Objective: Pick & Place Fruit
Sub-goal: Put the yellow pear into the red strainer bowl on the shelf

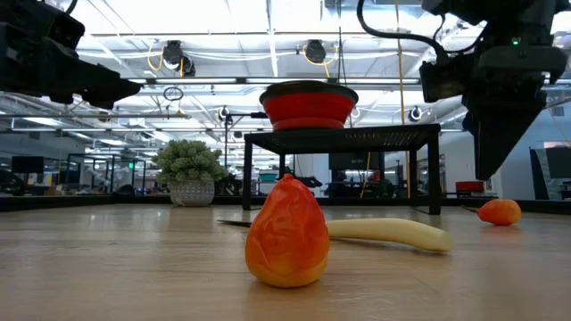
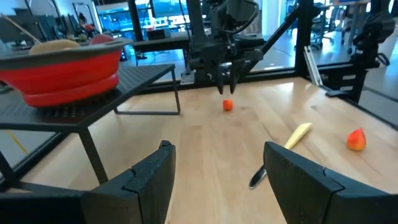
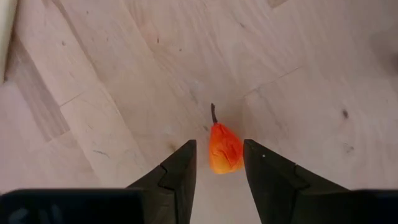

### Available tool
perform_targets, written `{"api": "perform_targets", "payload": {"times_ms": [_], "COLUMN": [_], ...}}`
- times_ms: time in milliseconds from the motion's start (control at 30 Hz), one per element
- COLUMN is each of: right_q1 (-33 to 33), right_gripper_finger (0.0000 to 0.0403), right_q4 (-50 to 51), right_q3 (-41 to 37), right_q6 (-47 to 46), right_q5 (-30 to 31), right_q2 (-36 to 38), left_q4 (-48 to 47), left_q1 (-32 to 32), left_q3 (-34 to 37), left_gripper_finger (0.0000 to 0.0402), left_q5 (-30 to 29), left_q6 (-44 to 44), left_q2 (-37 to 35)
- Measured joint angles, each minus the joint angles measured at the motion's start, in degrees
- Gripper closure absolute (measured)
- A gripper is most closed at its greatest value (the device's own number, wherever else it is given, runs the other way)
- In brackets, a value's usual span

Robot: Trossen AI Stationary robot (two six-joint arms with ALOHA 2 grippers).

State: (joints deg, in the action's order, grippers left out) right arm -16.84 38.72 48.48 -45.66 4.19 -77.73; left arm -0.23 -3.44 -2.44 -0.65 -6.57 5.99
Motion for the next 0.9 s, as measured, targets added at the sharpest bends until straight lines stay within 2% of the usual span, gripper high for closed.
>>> {"api": "perform_targets", "payload": {"times_ms": [133,267,900], "right_q1": [0.0,0.0,0.9], "right_gripper_finger": [0.0275,0.0275,0.0275], "right_q4": [-1.9,-3.4,-4.3], "right_q3": [-1.8,-3.0,-4.4], "right_q6": [-0.1,-0.2,-1.3], "right_q5": [0.0,0.0,0.3], "right_q2": [0.0,0.0,0.0], "left_q4": [0.0,0.3,0.4], "left_q1": [0.0,0.0,0.0], "left_q3": [0.0,0.0,0.0], "left_gripper_finger": [0.0158,0.0158,0.0158], "left_q5": [0.0,0.0,-0.9], "left_q6": [-1.3,1.2,0.7], "left_q2": [0.0,0.0,0.0]}}
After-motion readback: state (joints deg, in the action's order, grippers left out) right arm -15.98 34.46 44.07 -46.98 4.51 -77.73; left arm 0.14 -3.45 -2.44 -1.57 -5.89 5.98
